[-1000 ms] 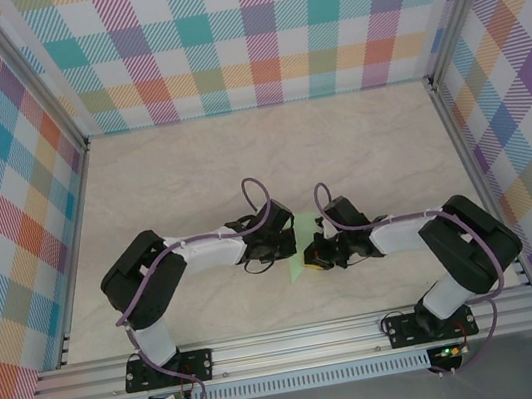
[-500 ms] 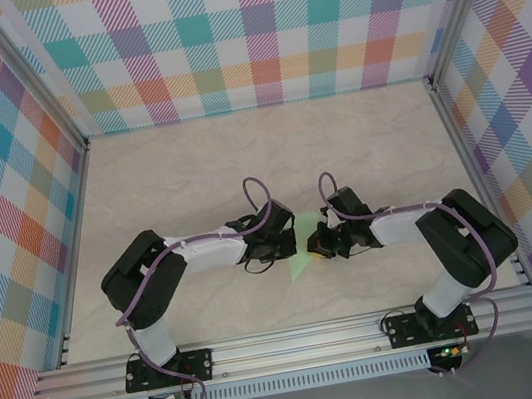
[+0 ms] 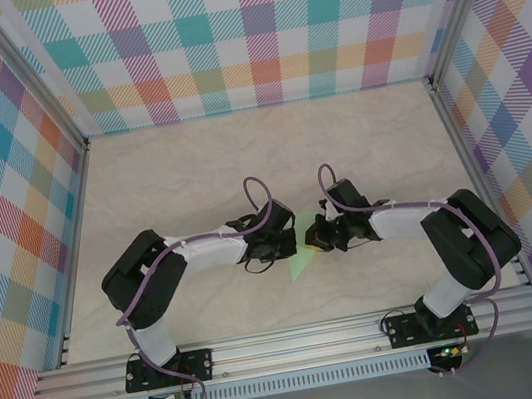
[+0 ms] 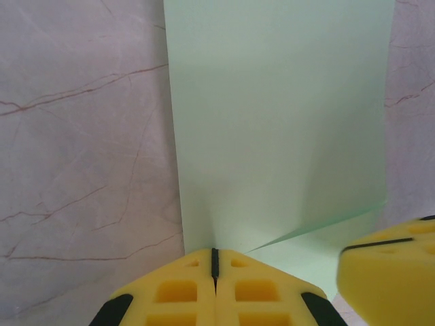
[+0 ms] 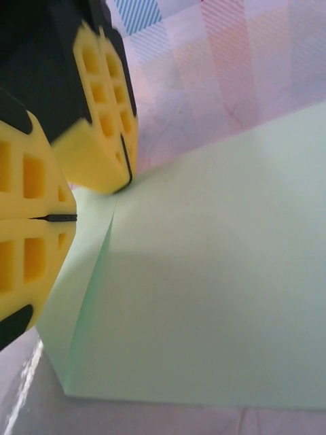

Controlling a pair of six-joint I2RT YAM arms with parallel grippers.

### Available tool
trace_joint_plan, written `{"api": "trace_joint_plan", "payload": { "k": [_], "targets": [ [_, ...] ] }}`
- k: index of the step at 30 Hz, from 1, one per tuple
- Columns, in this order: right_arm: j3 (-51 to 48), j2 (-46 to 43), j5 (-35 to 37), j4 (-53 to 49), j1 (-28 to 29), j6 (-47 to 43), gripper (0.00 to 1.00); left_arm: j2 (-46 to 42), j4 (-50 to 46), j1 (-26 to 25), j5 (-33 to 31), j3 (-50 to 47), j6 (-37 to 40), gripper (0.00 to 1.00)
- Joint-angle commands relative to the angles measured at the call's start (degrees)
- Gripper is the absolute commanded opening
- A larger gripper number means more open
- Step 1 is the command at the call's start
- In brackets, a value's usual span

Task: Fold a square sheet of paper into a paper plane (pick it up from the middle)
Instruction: Third fold the triangle at the center of the table.

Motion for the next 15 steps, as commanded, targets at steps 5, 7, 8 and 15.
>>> {"api": "trace_joint_plan", "payload": {
  "k": [5, 7, 8, 15],
  "targets": [
    [3.5, -5.9, 1.7, -9.7, -0.2, 2.0, 0.07, 2.1, -5.1, -0.7, -0.4, 0.4, 1.2, 0.02],
    [4.4, -6.8, 1.9, -11.0, -0.2, 1.9, 0.07, 2.5, -5.7, -0.8, -0.5, 0.8, 1.4, 0.02],
    [5.2, -7.0, 2.0, -12.1, -0.3, 1.6, 0.07, 2.6, -5.8, -0.8, -0.6, 0.8, 1.4, 0.02],
    [9.5, -7.4, 1.4, -17.2, -0.3, -0.4, 0.07, 2.7, -8.7, -0.8, -1.3, 2.2, 2.2, 0.02]
  ]
}}
